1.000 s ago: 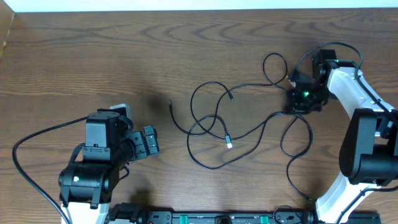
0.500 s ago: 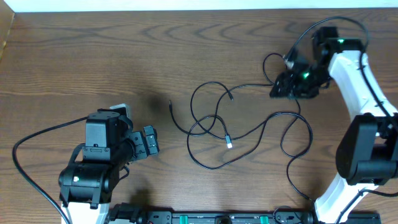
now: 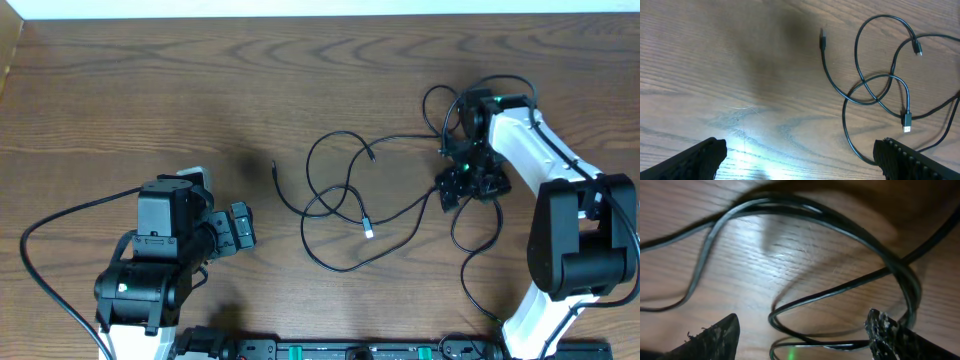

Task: Untangle cables
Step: 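Lift the black cable up and rightward with the right gripper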

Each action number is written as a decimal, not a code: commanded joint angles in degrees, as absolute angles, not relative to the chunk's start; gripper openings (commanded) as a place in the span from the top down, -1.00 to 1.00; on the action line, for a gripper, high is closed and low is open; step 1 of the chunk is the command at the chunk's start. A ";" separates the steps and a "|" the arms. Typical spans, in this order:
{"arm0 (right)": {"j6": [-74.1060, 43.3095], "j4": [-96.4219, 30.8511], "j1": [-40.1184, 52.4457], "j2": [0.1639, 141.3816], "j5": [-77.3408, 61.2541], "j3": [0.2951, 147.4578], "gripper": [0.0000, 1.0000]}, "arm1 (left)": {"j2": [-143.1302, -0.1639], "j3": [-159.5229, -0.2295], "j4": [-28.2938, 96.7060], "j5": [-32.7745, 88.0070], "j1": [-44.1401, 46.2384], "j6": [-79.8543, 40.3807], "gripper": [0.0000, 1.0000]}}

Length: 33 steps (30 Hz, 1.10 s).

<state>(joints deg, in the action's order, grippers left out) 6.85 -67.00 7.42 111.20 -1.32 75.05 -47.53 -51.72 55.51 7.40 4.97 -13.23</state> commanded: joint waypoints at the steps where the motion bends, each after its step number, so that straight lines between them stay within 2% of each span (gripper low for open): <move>1: 0.69 -64.51 7.44 111.24 2.68 72.29 -0.54 | -47.48 -52.73 55.68 7.53 4.73 -12.23 -0.99; 6: -7.44 -57.25 7.44 111.24 3.14 68.60 -0.39 | -47.48 -52.73 55.68 7.53 4.73 -12.23 -0.99; 9: -15.38 -52.97 7.44 111.24 3.09 66.17 -0.21 | -47.48 -52.73 55.68 7.53 4.73 -12.23 -0.99; 11: -19.86 -49.98 7.44 111.24 3.01 64.53 0.02 | -47.48 -52.73 55.68 7.55 4.73 -12.23 -0.99; 12: -20.84 -48.86 7.46 111.24 2.90 63.96 0.18 | -47.48 -52.73 55.68 7.53 4.73 -12.23 -0.99; 14: -21.43 -46.83 7.55 111.24 1.23 62.98 0.98 | -47.48 -52.73 55.68 7.55 4.73 -12.23 -0.99; 21: -20.51 -44.10 7.60 111.11 -8.78 63.57 0.98 | -47.48 -52.73 55.70 7.53 4.73 -12.25 -0.99; 24: -18.39 -44.25 7.20 110.13 -21.45 66.94 0.98 | -47.48 -52.73 55.70 7.55 4.73 -12.23 -0.99; 27: -13.02 -46.48 7.07 107.04 -41.43 74.85 0.97 | -47.48 -52.73 55.70 7.55 4.73 -12.25 -0.99; 29: -10.74 -48.66 7.18 104.97 -47.07 79.50 0.98 | -47.48 -52.73 55.68 7.55 4.73 -12.25 -0.99; 33: -6.09 -53.76 7.86 99.72 -47.18 89.56 0.97 | -47.48 -52.73 55.68 7.55 4.73 -12.23 -0.99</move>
<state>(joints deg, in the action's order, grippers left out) -11.75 -52.51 7.44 105.93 -39.79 83.22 -47.53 -51.72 55.55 7.40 4.97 -13.21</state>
